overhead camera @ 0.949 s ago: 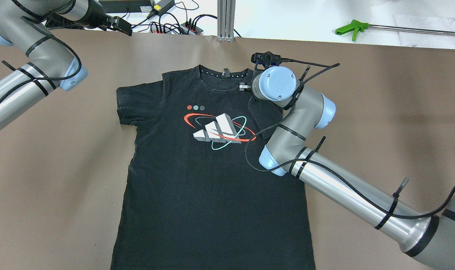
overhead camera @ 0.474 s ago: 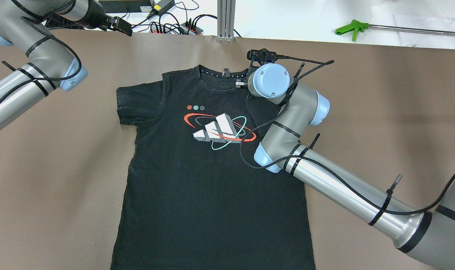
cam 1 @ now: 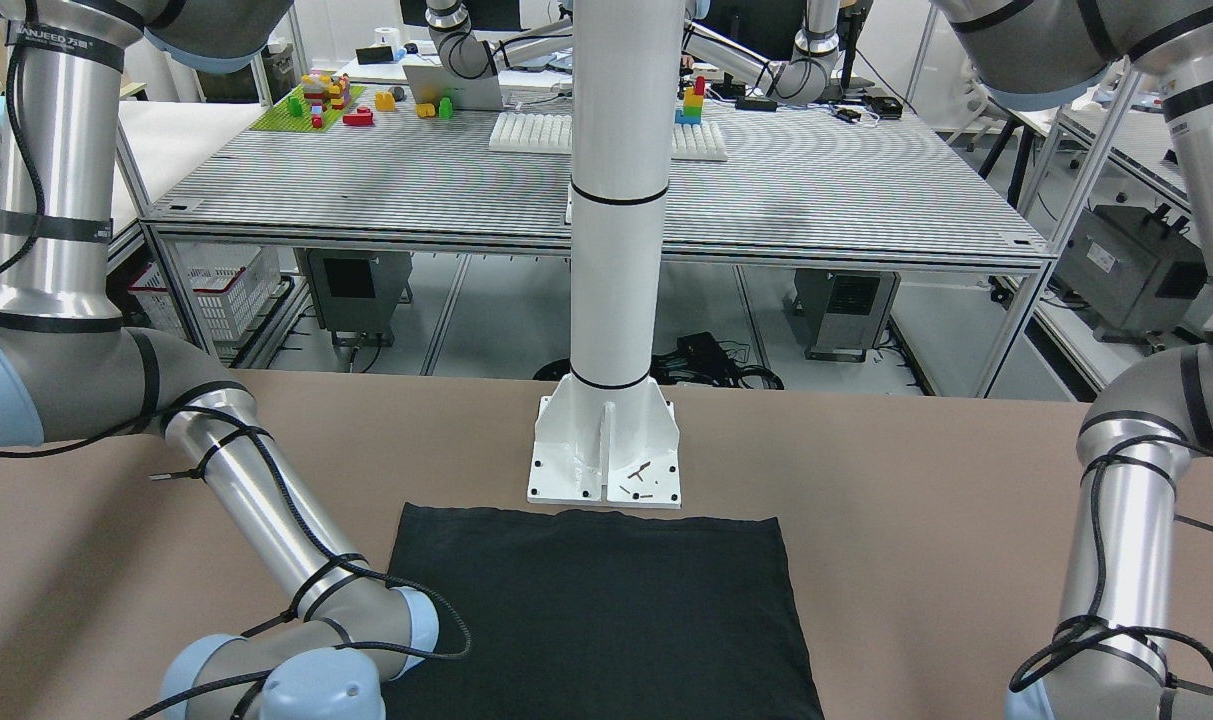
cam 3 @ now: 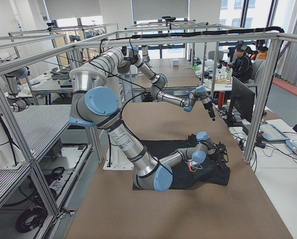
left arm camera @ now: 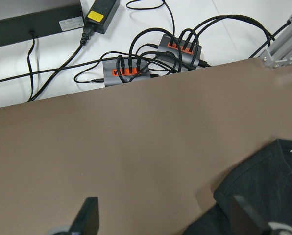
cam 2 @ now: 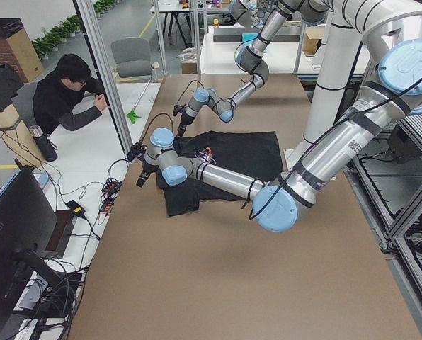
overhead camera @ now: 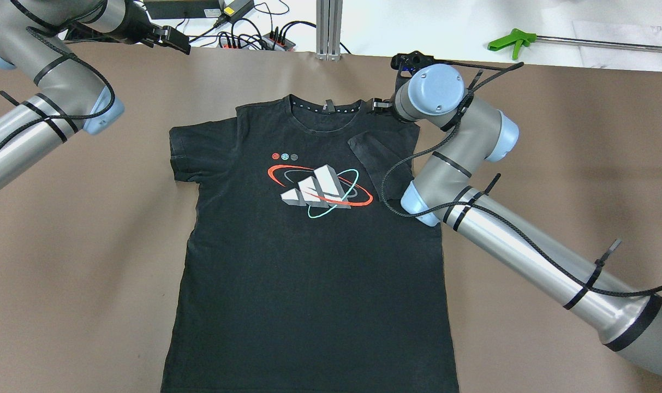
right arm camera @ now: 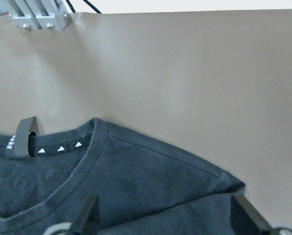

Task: Fold clothes

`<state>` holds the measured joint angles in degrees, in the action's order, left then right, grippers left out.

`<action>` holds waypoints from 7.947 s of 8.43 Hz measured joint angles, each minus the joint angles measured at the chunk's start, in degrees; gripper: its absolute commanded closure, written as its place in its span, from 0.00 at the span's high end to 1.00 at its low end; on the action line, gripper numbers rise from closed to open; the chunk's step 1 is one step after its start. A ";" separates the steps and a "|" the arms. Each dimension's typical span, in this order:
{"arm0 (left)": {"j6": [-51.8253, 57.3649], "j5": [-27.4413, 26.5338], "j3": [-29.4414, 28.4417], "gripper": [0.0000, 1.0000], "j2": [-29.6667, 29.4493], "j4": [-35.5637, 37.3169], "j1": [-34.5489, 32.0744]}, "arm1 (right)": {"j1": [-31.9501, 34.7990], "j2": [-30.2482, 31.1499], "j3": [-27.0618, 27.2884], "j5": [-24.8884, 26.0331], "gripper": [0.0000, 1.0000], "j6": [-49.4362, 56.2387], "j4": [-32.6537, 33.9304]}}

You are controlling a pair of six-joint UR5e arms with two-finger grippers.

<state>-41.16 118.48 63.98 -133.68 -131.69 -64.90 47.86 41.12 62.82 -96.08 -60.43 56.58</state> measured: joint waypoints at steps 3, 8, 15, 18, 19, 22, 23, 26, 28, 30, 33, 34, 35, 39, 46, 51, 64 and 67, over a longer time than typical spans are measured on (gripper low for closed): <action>-5.16 2.66 5.58 0.95 6.40 -4.49 0.69 | 3.90 3.22 3.08 -7.26 0.94 1.02 0.02; -5.00 -9.25 6.34 0.95 12.56 -9.41 9.43 | 5.11 4.84 4.62 -9.16 0.94 1.63 -0.27; -2.06 -17.48 -1.69 0.88 10.54 -12.22 14.34 | 5.14 6.56 4.94 -9.08 0.94 1.58 -2.15; -1.97 -18.24 -1.97 0.68 10.68 -12.39 15.17 | 5.14 6.84 5.12 -8.90 0.94 1.59 -2.18; -1.94 -18.30 -2.04 0.44 10.73 -12.40 15.20 | 5.14 7.08 5.30 -8.87 0.94 1.53 -2.22; -2.20 -18.26 -2.01 0.00 9.69 -12.23 15.27 | 5.07 7.62 5.45 -8.72 0.94 1.50 -2.27; -2.34 -18.21 -1.91 0.00 9.08 -12.03 15.26 | 5.07 7.74 5.47 -8.70 0.94 1.56 -2.30; -2.88 -17.87 -1.34 0.00 6.82 -9.06 14.63 | 5.10 7.99 5.47 -8.62 0.94 1.70 -2.49; -3.56 -17.91 2.86 0.00 5.62 -2.55 14.30 | 5.08 8.28 5.41 -8.57 0.94 1.72 -3.18; -7.89 -19.42 9.82 0.00 4.18 7.64 15.15 | 5.06 8.49 5.39 -8.58 0.94 1.72 -3.45; -16.41 -28.35 8.35 0.00 -1.08 12.62 22.45 | 5.13 8.93 5.34 -8.45 0.94 1.79 -4.07; -18.09 -30.46 5.89 0.02 -3.18 12.87 24.04 | 5.13 9.13 5.33 -8.21 0.94 1.80 -4.39; -19.35 -31.79 3.17 0.92 -5.08 12.89 24.93 | 5.11 9.30 5.34 -7.96 0.94 1.77 -4.58; -21.40 -37.45 -2.86 0.94 -8.45 12.26 25.71 | 5.06 9.63 5.38 -7.04 0.94 1.72 -4.81; -14.65 -27.34 -1.85 0.94 -10.88 12.59 18.56 | 4.97 9.47 5.38 -6.90 0.94 1.66 -4.81; -9.58 -26.64 -1.47 0.94 -8.13 12.19 17.67 | 4.96 9.64 5.32 -6.90 0.94 1.71 -4.73; -6.89 -25.80 -13.64 0.00 -6.56 -5.10 18.73 | 4.79 11.09 5.38 -6.41 0.94 1.67 -6.40; -6.50 -22.69 -13.48 0.00 -6.73 -4.55 16.69 | 4.79 11.39 5.39 -6.40 0.94 1.71 -6.46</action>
<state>-47.65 95.80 50.50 -140.41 -136.24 -48.21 52.65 52.51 68.21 -102.48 -58.72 50.12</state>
